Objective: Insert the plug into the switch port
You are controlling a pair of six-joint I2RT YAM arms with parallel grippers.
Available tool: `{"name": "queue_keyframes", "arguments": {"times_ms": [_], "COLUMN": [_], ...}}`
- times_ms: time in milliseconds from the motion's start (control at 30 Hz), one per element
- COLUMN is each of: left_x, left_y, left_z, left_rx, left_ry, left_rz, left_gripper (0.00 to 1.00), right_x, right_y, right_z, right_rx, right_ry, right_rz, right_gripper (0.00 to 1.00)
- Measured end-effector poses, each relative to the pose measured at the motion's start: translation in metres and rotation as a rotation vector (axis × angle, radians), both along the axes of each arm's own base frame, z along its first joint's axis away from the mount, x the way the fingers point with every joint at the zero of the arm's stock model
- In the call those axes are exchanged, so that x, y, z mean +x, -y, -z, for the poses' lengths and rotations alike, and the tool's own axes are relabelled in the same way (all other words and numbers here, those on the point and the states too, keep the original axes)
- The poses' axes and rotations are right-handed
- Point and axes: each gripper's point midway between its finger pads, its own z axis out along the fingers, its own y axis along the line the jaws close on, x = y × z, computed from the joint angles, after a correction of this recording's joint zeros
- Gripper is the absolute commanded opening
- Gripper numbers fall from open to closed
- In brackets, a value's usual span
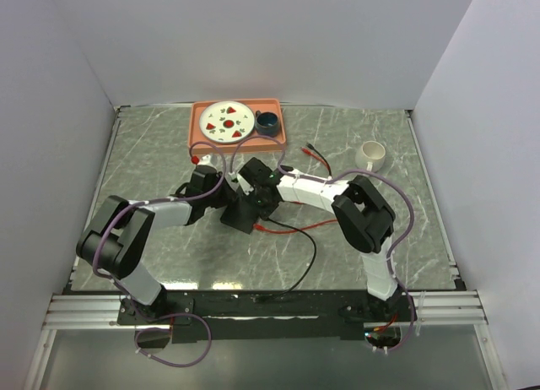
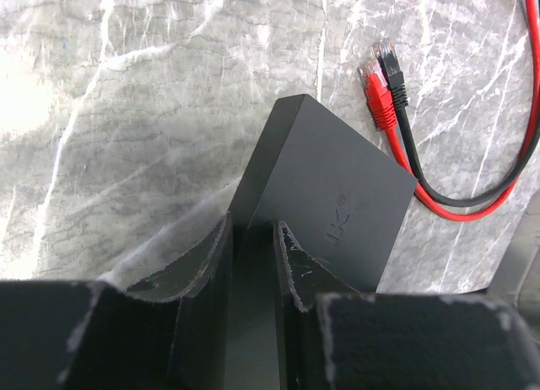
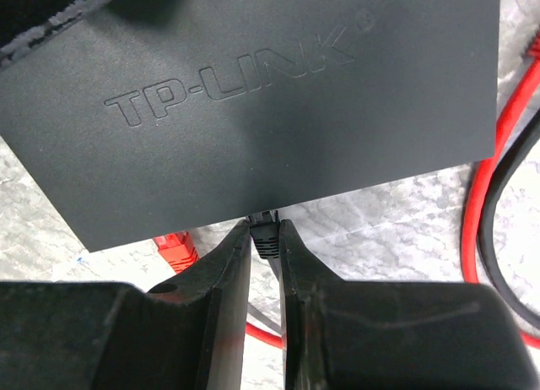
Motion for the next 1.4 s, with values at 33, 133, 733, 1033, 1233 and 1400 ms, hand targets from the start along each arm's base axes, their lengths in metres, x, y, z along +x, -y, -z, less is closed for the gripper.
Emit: {"name": "queue_keyframes", "arguments": {"times_ms": [33, 133, 733, 1033, 1233, 1400], "left_x": [0.000, 0.002, 0.024, 0.026, 0.029, 0.032], "left_y": [0.000, 0.000, 0.001, 0.003, 0.008, 0.013], "left_z": [0.000, 0.000, 0.000, -0.001, -0.001, -0.001], "left_rx": [0.005, 0.018, 0.115, 0.109, 0.125, 0.122], "left_ry": [0.001, 0.002, 0.064, 0.092, 0.121, 0.145], "left_rz": [0.003, 0.013, 0.066, 0.056, 0.043, 0.027], "left_gripper": [0.01, 0.01, 0.01, 0.01, 0.01, 0.01], "right_x": [0.000, 0.000, 0.008, 0.010, 0.011, 0.012], "right_y": [0.000, -0.002, -0.017, -0.016, -0.015, -0.012], "right_z": [0.000, 0.000, 0.000, 0.000, 0.000, 0.000], "right_rx": [0.003, 0.017, 0.147, 0.166, 0.159, 0.156], "right_ry": [-0.004, -0.012, 0.127, 0.154, 0.159, 0.153], "right_rz": [-0.006, -0.031, -0.096, -0.059, -0.045, -0.029], "right_gripper": [0.00, 0.00, 0.00, 0.00, 0.00, 0.00]}}
